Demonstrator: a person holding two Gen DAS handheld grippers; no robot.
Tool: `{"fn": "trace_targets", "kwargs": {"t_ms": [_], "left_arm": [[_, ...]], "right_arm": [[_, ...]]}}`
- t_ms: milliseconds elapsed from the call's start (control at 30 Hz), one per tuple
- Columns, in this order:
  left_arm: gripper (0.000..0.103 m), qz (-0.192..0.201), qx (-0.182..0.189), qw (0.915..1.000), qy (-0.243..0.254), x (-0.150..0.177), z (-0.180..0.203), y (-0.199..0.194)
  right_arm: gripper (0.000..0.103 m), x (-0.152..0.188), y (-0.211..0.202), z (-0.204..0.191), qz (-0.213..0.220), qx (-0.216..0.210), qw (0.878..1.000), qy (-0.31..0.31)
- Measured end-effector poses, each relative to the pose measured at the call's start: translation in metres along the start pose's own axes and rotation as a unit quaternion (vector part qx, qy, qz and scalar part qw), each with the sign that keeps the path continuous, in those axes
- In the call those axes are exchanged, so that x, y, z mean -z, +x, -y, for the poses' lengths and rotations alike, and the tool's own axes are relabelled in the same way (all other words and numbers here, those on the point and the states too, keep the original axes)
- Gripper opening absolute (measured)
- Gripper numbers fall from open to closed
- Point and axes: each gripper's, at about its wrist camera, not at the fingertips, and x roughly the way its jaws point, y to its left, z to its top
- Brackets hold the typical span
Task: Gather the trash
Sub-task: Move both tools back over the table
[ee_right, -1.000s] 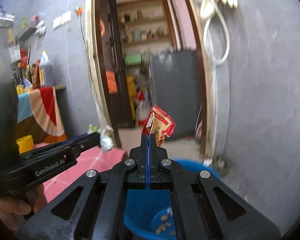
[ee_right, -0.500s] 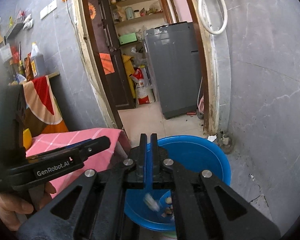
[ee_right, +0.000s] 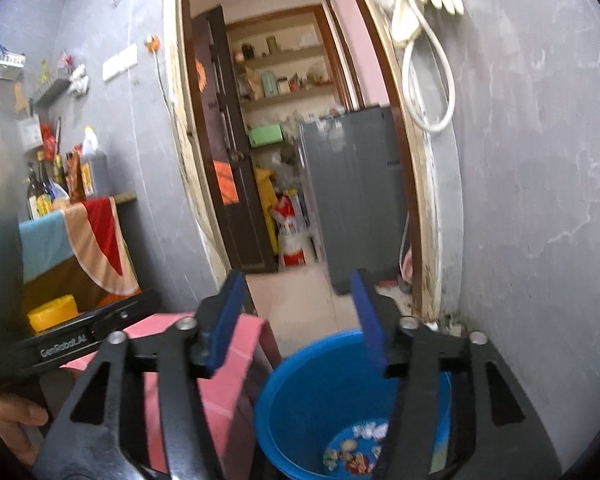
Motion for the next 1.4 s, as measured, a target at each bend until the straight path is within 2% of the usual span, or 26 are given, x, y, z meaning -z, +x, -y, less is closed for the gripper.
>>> {"fn": "trace_targets", "kwargs": {"t_ms": [67,133,367,667,800,1067,1400], "left_arm": [[0.093,0.015,-0.013,0.9998,0.003,0.000,-0.005,-0.013],[0.096,0.032,-0.024,0.9992,0.003,-0.002,-0.012,-0.025],[0.101,0.082,-0.059,0.9947,0.018,-0.005,-0.034,-0.066],[0.101,0.134,-0.105,0.9850,0.028,-0.002,-0.064,-0.113],[0.101,0.148,-0.123,0.9807,0.032,-0.002,-0.076,-0.129],[0.101,0.152,-0.151,0.9759,0.040,0.002,-0.101,-0.142],[0.101,0.139,-0.177,0.9736,0.036,0.017,-0.134,-0.142]], "right_arm": [[0.095,-0.003,-0.004,-0.009,0.017,-0.003,1.000,-0.003],[0.102,-0.005,-0.010,-0.021,0.043,-0.003,0.999,-0.010],[0.103,-0.007,-0.023,-0.055,0.094,-0.021,0.995,-0.028],[0.103,-0.005,-0.029,-0.095,0.124,-0.051,0.990,-0.036],[0.103,-0.002,-0.028,-0.111,0.127,-0.060,0.989,-0.040],[0.103,0.005,-0.020,-0.138,0.120,-0.080,0.988,-0.049],[0.103,0.013,0.007,-0.160,0.079,-0.091,0.991,-0.051]]}}
